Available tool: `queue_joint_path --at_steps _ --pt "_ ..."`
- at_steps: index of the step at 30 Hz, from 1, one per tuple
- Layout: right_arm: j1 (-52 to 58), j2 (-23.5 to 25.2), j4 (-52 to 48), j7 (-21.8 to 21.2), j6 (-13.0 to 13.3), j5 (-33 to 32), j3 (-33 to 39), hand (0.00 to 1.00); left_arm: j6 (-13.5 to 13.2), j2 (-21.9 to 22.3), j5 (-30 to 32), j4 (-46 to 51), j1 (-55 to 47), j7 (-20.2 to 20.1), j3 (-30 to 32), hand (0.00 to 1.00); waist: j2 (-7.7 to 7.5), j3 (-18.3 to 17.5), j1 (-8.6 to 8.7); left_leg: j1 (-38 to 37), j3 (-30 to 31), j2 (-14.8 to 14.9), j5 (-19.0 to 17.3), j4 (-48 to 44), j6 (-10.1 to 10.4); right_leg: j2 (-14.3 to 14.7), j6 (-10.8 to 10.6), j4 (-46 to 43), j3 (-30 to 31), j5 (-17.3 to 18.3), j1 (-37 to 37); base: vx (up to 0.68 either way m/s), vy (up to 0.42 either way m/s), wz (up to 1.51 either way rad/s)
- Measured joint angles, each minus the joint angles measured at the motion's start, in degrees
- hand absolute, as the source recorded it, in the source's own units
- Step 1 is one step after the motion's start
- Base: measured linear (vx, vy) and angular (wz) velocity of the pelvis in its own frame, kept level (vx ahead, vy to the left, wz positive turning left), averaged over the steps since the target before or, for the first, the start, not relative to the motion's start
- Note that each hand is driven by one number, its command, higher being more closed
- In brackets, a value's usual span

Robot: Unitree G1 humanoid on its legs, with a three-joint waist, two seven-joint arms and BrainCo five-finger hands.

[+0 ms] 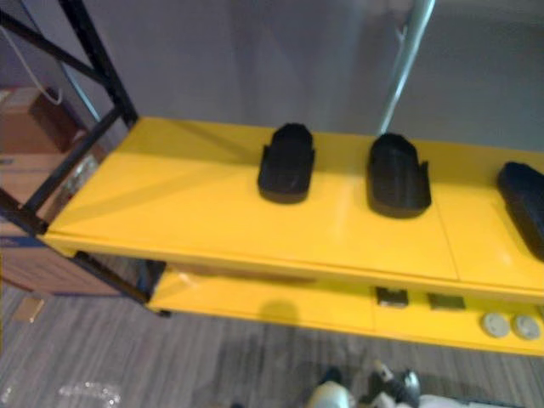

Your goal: Walk over and take plastic housings, then place them on the shelf

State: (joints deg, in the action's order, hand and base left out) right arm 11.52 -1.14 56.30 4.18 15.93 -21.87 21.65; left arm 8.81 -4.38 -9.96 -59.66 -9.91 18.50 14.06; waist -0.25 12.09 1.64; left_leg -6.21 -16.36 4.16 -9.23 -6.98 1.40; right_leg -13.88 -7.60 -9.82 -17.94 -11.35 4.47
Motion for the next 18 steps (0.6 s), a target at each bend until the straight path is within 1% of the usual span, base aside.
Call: queue_joint_path --at_steps 1,2,3,4,5,6,7,8,9,10,11,12,13,14,15,16,17,18 --pt "0.6 0.7 0.0 0.4 0.0 0.1 -0.5 0.0 -0.3 0.1 -1.1 0.2 -0.3 0.0 0.0 0.0 -0.2 0.1 0.85 0.8 0.1 0.8 0.7 -0.4 0.3 0.1 3.7 -7.3 0.8 4.7 1.7 -0.16 0.009 0.06" --pt "1.3 1.2 0.0 1.0 0.0 0.1 -0.9 0.0 -0.6 -0.6 -1.5 0.4 -0.7 -0.1 0.2 0.0 -0.26 0.1 0.94 1.3 -0.1 1.8 1.4 -0.4 0.5 0.4 5.6 -16.9 0.7 10.4 2.7 -0.11 -0.024 0.01" --pt "1.5 1.3 0.0 1.1 0.0 0.2 -0.9 0.0 -0.6 -1.2 -1.7 0.5 -1.0 -0.1 0.8 0.0 -0.57 0.1 0.88 1.3 -0.4 2.2 1.7 -0.3 0.7 0.8 6.6 -20.1 0.5 12.6 2.4 -0.13 -0.071 -0.29" --pt "1.6 1.2 -0.1 1.2 0.2 0.2 -0.8 0.0 -0.7 -1.3 -3.3 0.5 -2.0 -0.1 1.6 0.0 -1.43 -0.1 0.43 1.3 -1.7 2.7 2.1 0.2 1.1 1.0 6.7 -23.4 -0.3 15.9 1.3 -0.11 -0.122 -0.6" --pt "0.9 1.1 -0.1 1.0 0.6 0.5 -0.9 0.0 -0.8 -1.3 -4.6 0.5 -3.1 -0.1 2.7 0.0 -2.48 -0.3 0.04 1.4 -3.3 2.8 2.5 0.5 1.6 1.1 5.9 -21.6 -1.4 18.0 -1.0 -0.11 -0.173 -0.8" --pt "0.3 1.1 -0.2 1.0 0.9 0.8 -0.9 0.0 -0.9 -1.4 -5.3 0.5 -3.4 -0.2 3.5 0.0 -3.15 -0.3 -0.31 1.7 -4.6 2.7 2.5 0.3 1.8 1.5 4.7 -18.1 -1.5 19.1 -2.0 -0.08 -0.166 -1.01" --pt "-0.4 1.0 -0.6 0.8 1.4 1.4 -0.9 0.0 -1.1 -1.1 -5.3 0.1 -3.5 -0.3 4.3 0.0 -4.66 -1.0 -0.97 3.3 -6.5 2.9 2.0 -1.0 2.7 3.1 2.7 -9.2 -1.8 20.6 -4.1 -0.06 -0.232 -0.91" --pt "-1.4 0.2 -0.7 0.7 1.3 2.3 -0.9 0.0 -1.4 0.5 -4.9 -0.1 -2.8 -0.3 5.1 0.0 -2.97 -0.3 -1.05 4.3 -7.2 4.2 1.9 -2.7 3.3 5.5 3.2 -2.0 -2.1 19.0 -6.1 -0.05 -0.173 -0.73" --pt "-1.4 -0.2 -1.0 0.6 1.3 2.6 -0.9 0.0 -2.1 0.9 -4.6 0.1 -3.0 -0.3 5.3 0.0 -2.54 -0.1 -0.92 4.4 -7.7 4.5 2.0 -2.6 3.3 6.4 3.4 0.1 -2.0 18.3 -6.6 -0.04 -0.148 -0.4" --pt "-1.3 -0.8 -0.9 0.7 1.3 3.0 -0.9 0.0 -2.7 1.5 -4.8 0.0 -3.0 0.0 5.3 0.0 -2.09 0.0 -0.7 4.3 -7.8 5.1 2.8 -2.0 4.0 7.3 3.7 2.0 -1.5 17.0 -6.9 -0.03 -0.058 -0.3" --pt "-0.8 -1.3 -1.0 0.7 1.2 5.9 -0.9 0.0 -3.0 2.1 -4.8 0.1 -3.0 -0.2 4.8 0.0 -1.11 -0.6 -0.82 4.0 -8.0 5.3 3.8 -0.6 4.7 8.3 4.0 3.8 -1.0 15.8 -7.5 -0.02 -0.06 -0.23" --pt "-0.5 -1.5 -1.3 0.7 1.2 7.0 -0.9 0.0 -3.2 2.2 -4.7 0.3 -3.0 -0.5 4.7 0.0 -0.87 -0.8 -0.76 3.3 -8.0 5.2 4.1 0.1 4.7 8.5 4.0 4.3 -0.9 15.6 -7.7 0.0 -0.049 -0.13" --pt "-0.3 -1.5 -2.0 2.5 0.6 8.8 -1.2 0.0 -3.6 2.3 -4.3 0.6 -3.0 -1.0 4.5 0.0 -0.74 -1.0 -0.74 2.8 -8.1 4.9 4.7 1.2 4.7 8.6 4.0 4.7 -0.7 15.4 -7.7 0.0 0.0 0.0" --pt "-0.3 -1.5 -2.4 5.5 1.8 12.0 -1.9 0.0 -4.7 2.0 -1.0 1.4 -2.8 -1.6 2.8 0.0 -0.88 -1.2 -0.75 2.2 -8.3 4.5 5.5 3.1 4.5 8.6 4.0 5.1 -0.6 15.4 -7.6 0.0 0.0 0.0" --pt "-0.3 -1.5 -2.9 5.9 1.9 12.3 -2.1 0.0 -5.2 1.8 0.6 1.6 -2.6 -1.9 2.3 0.0 -0.98 -1.3 -0.75 2.2 -8.3 4.3 5.8 3.7 4.4 8.6 4.0 5.4 -0.6 15.4 -7.5 0.0 0.0 0.0" --pt "-0.4 -1.5 -3.9 6.3 3.4 13.4 -2.2 0.0 -6.0 1.2 3.6 1.8 -1.9 -2.5 0.8 0.0 -1.11 -1.4 -0.81 2.1 -8.4 3.9 6.3 4.9 4.4 8.5 3.8 5.8 -0.6 15.3 -7.2 0.01 0.011 0.04" --pt "-0.5 -1.6 -4.7 7.0 5.4 14.9 -2.3 0.0 -6.8 0.7 4.4 1.8 -1.3 -3.1 -0.3 0.0 -0.98 -1.7 -0.82 2.0 -8.5 3.6 6.5 5.6 4.5 8.4 3.7 5.8 -0.5 15.2 -7.0 0.0 0.0 0.0" --pt "-0.4 -1.7 -5.9 7.4 7.0 16.4 -2.9 0.0 -7.6 0.3 4.6 1.8 -1.1 -3.4 -1.6 0.0 -1.32 -1.7 -0.87 1.6 -8.9 3.3 6.7 6.3 4.4 8.3 3.7 5.8 -0.2 15.2 -6.8 0.08 0.046 -0.19"
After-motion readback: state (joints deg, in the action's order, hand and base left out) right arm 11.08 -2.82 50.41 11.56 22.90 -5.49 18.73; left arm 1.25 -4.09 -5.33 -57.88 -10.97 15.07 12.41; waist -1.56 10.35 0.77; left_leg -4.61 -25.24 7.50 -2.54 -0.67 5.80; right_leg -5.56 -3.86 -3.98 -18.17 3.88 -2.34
